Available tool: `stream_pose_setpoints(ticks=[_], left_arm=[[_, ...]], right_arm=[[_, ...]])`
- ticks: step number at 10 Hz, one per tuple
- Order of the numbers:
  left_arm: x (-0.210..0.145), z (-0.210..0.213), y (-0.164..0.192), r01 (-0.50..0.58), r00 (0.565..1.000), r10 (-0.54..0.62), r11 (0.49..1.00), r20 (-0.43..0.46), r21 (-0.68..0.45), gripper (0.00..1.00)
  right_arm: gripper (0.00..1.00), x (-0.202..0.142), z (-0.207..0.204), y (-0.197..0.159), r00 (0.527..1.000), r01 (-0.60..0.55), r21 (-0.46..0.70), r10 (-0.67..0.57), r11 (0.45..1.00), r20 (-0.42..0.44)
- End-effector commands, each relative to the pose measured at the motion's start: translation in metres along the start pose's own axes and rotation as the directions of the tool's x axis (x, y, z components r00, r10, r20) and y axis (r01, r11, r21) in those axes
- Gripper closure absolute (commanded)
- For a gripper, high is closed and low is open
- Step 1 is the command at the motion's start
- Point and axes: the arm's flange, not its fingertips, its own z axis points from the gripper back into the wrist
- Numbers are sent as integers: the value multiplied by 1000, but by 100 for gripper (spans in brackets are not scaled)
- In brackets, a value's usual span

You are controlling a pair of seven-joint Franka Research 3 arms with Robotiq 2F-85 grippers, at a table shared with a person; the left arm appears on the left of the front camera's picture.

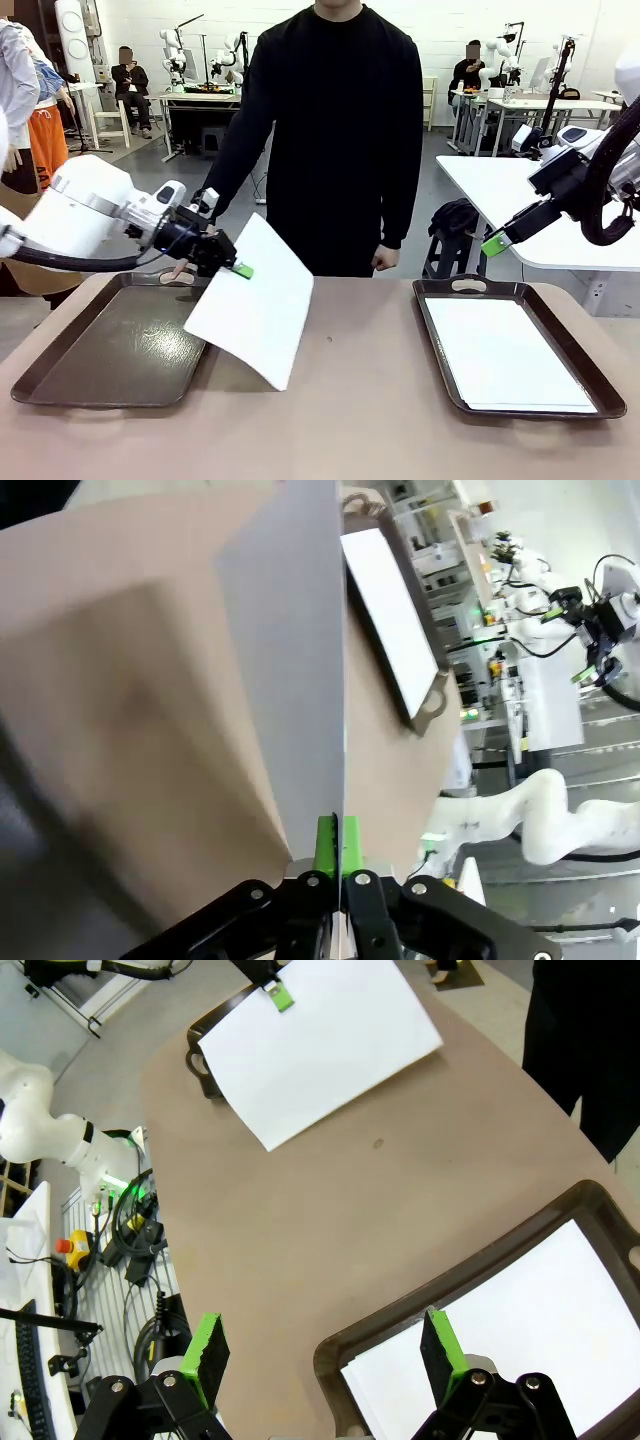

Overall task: Sort the A4 documents.
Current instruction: Place the A4 Paper in the designated Handle tray.

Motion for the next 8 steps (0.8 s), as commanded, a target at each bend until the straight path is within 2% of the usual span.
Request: stream_pose_setpoints(ticks=[1, 3, 6, 8], left_arm=[[-23, 15, -1, -17, 1000, 18, 998, -14, 68, 99], [-35, 28, 16, -62, 994, 74, 986, -74, 154, 99], [-36, 47, 47, -101, 985, 135, 957, -111, 274, 99], [-40, 64, 64, -147, 973, 204, 906, -105, 396, 99]], right_arm=[[0, 0, 0, 0, 1000, -5, -3, 5, 1000, 5], [0, 0, 0, 0, 1000, -5, -3, 5, 1000, 5], [0, 0, 0, 0, 1000, -5, -3, 5, 1000, 5], [0, 0, 0, 0, 1000, -5, -3, 5, 1000, 5]])
